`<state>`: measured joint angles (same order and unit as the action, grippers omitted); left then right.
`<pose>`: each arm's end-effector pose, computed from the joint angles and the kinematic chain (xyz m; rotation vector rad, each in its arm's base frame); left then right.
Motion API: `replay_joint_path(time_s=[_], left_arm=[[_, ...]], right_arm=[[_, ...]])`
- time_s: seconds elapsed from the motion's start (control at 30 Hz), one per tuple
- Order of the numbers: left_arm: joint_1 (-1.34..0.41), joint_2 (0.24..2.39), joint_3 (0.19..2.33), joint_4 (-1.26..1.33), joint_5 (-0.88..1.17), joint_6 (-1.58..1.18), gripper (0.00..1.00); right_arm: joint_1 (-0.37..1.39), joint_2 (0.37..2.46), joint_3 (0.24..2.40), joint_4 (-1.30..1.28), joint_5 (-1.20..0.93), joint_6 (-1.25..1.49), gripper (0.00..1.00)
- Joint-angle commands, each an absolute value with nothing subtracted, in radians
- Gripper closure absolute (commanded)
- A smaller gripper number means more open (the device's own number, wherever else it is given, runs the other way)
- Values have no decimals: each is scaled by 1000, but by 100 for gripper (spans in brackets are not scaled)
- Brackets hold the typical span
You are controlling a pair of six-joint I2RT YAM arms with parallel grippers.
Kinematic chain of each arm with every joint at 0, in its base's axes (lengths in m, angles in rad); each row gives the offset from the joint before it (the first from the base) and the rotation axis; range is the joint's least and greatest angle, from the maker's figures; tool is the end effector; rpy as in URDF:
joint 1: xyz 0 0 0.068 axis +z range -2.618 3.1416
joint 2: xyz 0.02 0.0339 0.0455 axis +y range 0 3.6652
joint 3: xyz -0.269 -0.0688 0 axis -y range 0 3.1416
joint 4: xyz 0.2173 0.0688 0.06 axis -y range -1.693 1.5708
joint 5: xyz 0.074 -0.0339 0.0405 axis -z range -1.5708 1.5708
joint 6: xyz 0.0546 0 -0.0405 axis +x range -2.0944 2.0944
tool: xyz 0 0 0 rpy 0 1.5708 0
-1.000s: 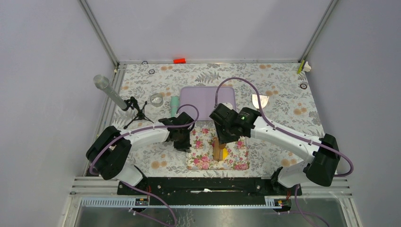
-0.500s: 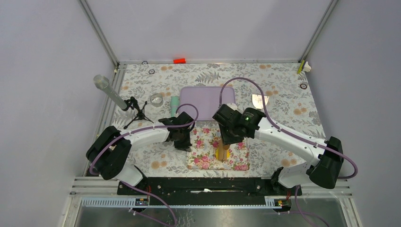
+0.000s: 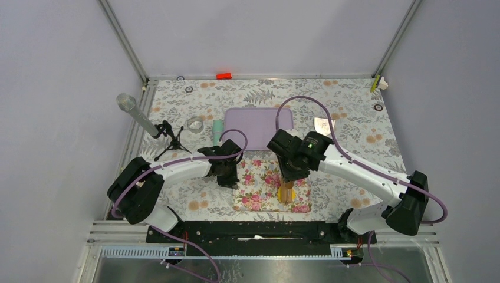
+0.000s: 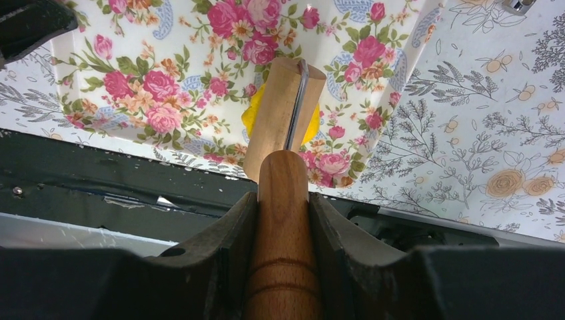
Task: Roll out the dumpling wrappers from the dough
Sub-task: Flatten out the dough on the work surface.
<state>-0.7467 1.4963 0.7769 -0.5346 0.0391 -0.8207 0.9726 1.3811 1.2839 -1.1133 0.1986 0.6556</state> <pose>0.1769 -0.1666 0.1615 -0.0990 2.9201 -0.3699 0.1420 0.1892 0.2970 -0.3843 2.7199 0.1758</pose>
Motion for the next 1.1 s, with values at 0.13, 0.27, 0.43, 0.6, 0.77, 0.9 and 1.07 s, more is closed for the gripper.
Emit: replay_joint_path(time_s=[0.13,0.27,0.43,0.6,0.77,0.9,1.07], left_arm=[[-739,1514,761,-543,-75,-819,100],[-739,1512,764,-543,-71,-815,100],[-738,1502,764,-544,-68,-811,100],[-739,1498,763,-546,-64,-810,100],[-739,1493,764,-549,-67,-810,100],[-739,1492,768,-556,-70,-807,100],[-738,1490,769,-560,-74,-805,100]], right_arm=[[965,1393,1179,-1046,186,651,100],[966,1411,1150,-989,141,645,100],[965,1448,1275,-970,141,606,100],[966,1505,1427,-985,147,562,100],[966,1542,1502,-987,149,539,100],[966,1549,1514,-989,156,539,100],[965,1500,1490,-1047,222,567,100]])
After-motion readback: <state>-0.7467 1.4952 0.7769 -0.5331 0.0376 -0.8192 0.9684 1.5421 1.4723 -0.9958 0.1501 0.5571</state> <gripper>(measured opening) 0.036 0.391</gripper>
